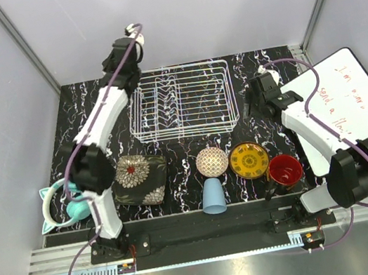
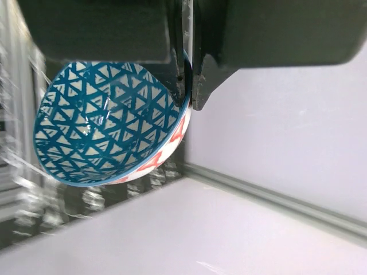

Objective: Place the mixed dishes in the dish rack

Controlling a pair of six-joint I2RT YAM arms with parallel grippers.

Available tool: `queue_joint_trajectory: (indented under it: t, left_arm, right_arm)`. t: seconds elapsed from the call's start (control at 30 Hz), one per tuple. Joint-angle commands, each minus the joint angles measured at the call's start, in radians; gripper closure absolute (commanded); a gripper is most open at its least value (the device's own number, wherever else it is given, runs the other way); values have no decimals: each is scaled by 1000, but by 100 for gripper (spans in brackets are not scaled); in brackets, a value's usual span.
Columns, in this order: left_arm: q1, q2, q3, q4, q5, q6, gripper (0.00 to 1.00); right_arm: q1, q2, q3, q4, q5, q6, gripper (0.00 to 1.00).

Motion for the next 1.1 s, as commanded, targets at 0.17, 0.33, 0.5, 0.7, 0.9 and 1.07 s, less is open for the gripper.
queue_joint_trajectory:
  t: [0.17,0.33,0.5,0.7,0.9,1.07]
  left_arm:
    - [-103,91,23,184,-312,23,100]
    - [-155,102,17,135,-355,-17,100]
    - [-175,135,3,132,-398,-37,100]
    - [-177,212,37,137,-452,-27,100]
    - [-185,282,52,183,-510,6,100]
    - [-194,348,61,227,-538,39,100]
  right_arm:
    - [12,-50,-45,45,15,32,29]
    - [8,-40,-47,57,-7,41,29]
    - [8,-49,-47,56,-15,44,30]
    - [8,-82,-61,54,-13,50,29]
    - [8,-96,-70,51,-13,59,30]
    - [8,-113,-76,48,-18,70,30]
